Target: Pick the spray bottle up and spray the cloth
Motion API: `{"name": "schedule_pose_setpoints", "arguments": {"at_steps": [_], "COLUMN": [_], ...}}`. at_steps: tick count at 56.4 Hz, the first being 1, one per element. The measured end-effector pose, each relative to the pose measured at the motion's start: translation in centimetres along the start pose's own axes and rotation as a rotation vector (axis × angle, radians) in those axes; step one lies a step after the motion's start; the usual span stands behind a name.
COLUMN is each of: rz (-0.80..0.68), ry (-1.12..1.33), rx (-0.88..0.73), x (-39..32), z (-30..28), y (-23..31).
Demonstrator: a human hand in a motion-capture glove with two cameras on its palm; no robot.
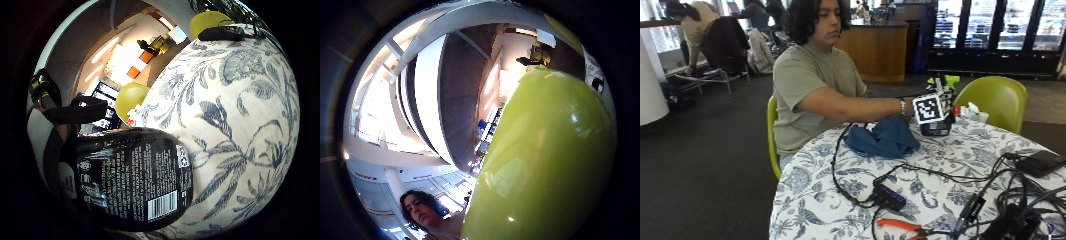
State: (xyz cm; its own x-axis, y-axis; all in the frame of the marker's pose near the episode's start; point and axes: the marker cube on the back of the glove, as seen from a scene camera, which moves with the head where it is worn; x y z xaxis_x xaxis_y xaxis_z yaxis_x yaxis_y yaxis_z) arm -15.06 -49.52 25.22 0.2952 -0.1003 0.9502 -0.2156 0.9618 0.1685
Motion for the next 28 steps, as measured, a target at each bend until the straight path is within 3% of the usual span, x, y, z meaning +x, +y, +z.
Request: {"name": "schedule_pose_setpoints", "arguments": {"at_steps": [11, 15, 19, 28], "rz": [-0.011, -0.005, 0.0, 0.055], "ry": [0.027, 0.067, 0.027, 0.037], "rx": [0.016, -0.081, 0.013, 0.016], "x": [0.7, 1.3, 0.9, 1.2], "z": [0.3, -0.1, 0.4, 0.2], "y": [-1.2, 0.1, -1.0, -1.1]}}
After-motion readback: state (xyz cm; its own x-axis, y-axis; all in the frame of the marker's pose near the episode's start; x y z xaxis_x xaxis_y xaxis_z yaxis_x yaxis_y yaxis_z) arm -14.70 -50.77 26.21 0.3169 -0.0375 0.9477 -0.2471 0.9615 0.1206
